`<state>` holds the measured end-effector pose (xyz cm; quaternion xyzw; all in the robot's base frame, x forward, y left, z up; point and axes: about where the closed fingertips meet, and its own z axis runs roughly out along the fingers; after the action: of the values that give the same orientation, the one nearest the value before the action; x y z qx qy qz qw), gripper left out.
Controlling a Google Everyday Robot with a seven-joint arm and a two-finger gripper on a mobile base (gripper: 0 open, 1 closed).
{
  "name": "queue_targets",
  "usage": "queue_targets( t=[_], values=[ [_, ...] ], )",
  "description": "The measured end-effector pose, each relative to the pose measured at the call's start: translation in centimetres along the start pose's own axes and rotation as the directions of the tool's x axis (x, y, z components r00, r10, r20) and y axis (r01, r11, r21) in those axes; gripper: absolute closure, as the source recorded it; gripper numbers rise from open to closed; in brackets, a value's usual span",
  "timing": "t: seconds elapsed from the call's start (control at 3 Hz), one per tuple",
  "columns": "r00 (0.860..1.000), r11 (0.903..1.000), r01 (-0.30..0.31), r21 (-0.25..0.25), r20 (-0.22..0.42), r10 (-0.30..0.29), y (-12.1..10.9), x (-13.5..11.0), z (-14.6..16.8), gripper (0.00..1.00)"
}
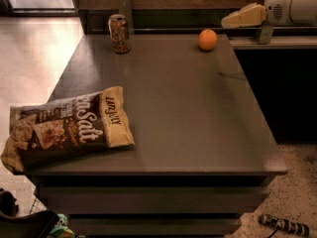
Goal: Move orange can near brown chip bag
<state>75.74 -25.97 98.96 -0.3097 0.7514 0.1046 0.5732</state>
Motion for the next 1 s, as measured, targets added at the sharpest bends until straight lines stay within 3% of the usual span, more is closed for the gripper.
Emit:
queue_targets(
  t=[0.33,1.0],
  values=[
    [0.998,0.9984,-0.057,-0.006,-0.021,0.057,-1.0,1.7,5.6,0.0],
    [0.99,0.9908,-0.133,-0.022,-0.056,0.132,-0.8,4.4,12.8,0.0]
  ],
)
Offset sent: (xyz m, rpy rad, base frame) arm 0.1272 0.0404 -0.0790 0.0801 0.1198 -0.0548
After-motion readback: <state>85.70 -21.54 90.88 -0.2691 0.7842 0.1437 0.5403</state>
